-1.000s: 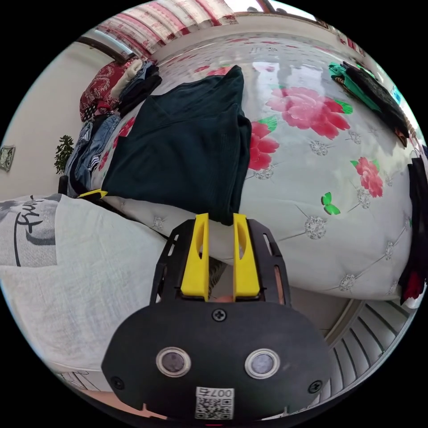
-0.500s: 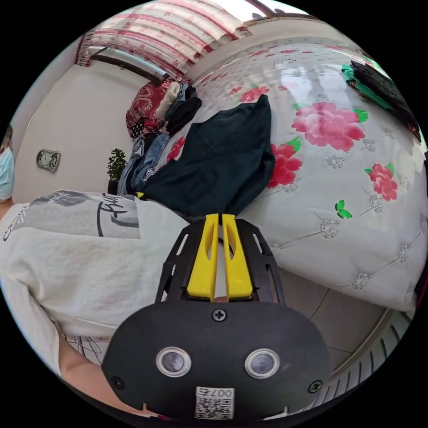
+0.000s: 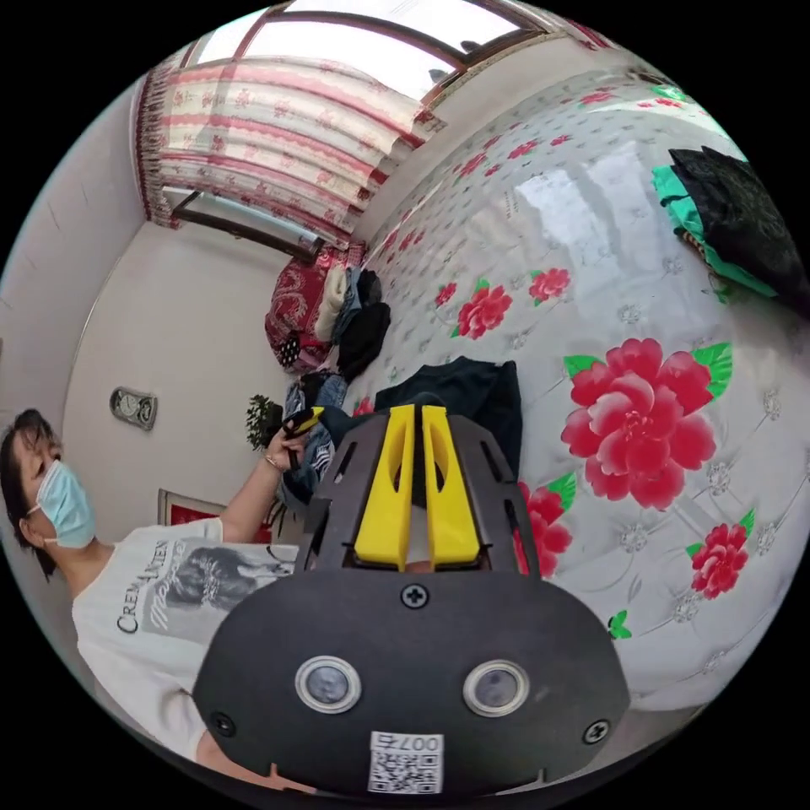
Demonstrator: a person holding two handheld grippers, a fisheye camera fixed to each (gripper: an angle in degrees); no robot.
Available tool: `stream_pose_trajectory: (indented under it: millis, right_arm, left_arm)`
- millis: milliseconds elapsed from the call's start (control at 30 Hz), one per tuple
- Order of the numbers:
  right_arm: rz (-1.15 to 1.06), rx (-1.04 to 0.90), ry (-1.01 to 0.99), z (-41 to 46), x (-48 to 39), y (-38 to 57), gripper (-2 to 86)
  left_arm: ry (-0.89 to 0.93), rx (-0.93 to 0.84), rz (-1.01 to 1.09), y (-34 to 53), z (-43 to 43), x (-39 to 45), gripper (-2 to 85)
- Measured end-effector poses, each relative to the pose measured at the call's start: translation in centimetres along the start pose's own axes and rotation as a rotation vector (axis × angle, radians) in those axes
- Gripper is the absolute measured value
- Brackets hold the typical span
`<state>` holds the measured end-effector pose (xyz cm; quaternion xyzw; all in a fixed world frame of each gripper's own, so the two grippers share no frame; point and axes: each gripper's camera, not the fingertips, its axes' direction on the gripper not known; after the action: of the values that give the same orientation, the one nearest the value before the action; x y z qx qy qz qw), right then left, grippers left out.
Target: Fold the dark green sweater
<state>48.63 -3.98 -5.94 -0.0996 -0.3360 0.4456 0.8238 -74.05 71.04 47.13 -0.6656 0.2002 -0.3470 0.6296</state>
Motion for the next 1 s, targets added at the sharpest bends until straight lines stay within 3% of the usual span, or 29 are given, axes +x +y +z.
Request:
stream_pose_trajectory:
  millis: [167,367,467,533,600,700,867,1000]
  right_arm:
    - [0.128,0.046,0.264,6.6,2.8,-4.4,0.1]
    - [-0.062,-0.028,0.346,11.5,1.1,-0.1,1.4]
    - [-0.035,-0.254,0.466,16.6,3.7,1.6,2.1]
    - [-0.051,-0.156,0.491,15.9,3.8,1.9,2.5]
    - [0.057,-0.187,0.4,15.2,4.8,0.8,3.2]
    - [0.087,-0.043,0.27,11.3,4.6,1.4,4.7]
    - [0.299,0.165,0.179,5.2,7.1,8.5,6.9]
    - [0.466,0.18,0.067,5.6,10.0,12.9,8.3]
  left_arm:
    - [0.001,0.153,-0.149,-3.0,2.3,-2.1,5.8]
    - [-0.171,0.021,0.041,0.0,4.1,-1.9,7.2]
    - [-0.276,-0.112,-0.032,1.0,7.2,-3.8,6.3]
    - [-0.251,-0.067,-0.072,0.9,7.6,-4.9,4.7]
    - [-0.22,-0.088,-0.107,0.4,7.5,-5.2,4.6]
    - [-0.265,-0.062,-0.033,0.5,6.1,-3.5,4.5]
    - [-0.225,0.051,-0.013,3.5,3.0,-1.8,2.1]
    - [-0.233,0.015,-0.052,6.7,2.9,-1.7,0.1]
